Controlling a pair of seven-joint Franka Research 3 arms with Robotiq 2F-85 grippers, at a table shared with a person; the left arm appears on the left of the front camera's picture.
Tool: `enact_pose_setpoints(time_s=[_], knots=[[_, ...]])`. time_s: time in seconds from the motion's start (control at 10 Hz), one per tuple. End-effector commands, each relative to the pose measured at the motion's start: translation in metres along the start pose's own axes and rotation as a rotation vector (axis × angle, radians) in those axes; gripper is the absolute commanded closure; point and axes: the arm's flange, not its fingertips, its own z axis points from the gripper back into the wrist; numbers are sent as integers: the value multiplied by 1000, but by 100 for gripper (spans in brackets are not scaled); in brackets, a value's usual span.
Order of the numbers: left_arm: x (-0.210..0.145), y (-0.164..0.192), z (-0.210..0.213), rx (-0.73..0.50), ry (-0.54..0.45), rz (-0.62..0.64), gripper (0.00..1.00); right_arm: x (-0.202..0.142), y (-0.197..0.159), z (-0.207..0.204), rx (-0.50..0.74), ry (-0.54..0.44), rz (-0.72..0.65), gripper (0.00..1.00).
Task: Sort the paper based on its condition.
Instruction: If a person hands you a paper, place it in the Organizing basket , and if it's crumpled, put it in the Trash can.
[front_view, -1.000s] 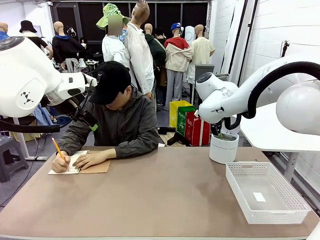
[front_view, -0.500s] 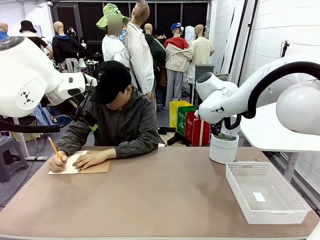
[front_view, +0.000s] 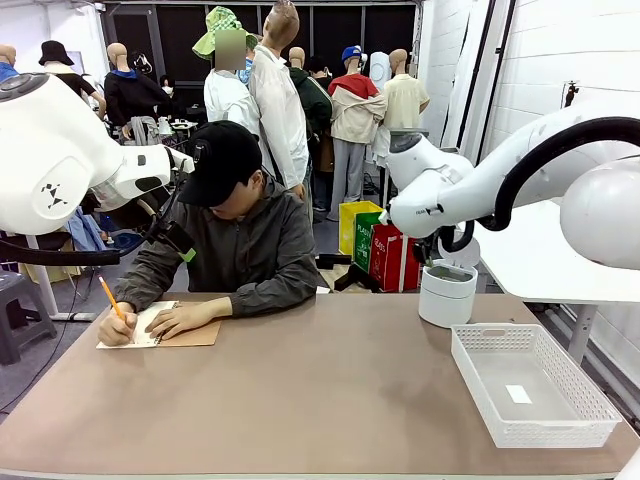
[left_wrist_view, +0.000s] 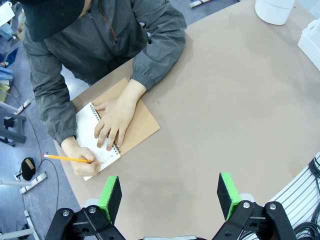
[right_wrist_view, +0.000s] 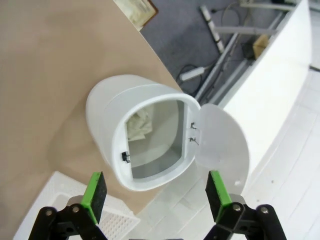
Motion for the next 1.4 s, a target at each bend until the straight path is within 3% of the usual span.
enact_pose_setpoints(time_s=[0.0,0.4,0.8,1.0,1.1,1.3], knots=[[1,1,1,0,2,1,0,-13,10,34,74,-103,23,0],[1,1,1,0,2,1,0,-37,43,77,203,-357,19,0],[1,1,1,0,2,1,0,-60,75,94,294,-556,42,0],[1,1,1,0,2,1,0,-58,75,88,284,-536,109,0],[1,1,1,0,2,1,0,-46,79,99,272,-522,20,0],[1,1,1,0,2,1,0,-46,79,99,272,-522,20,0]])
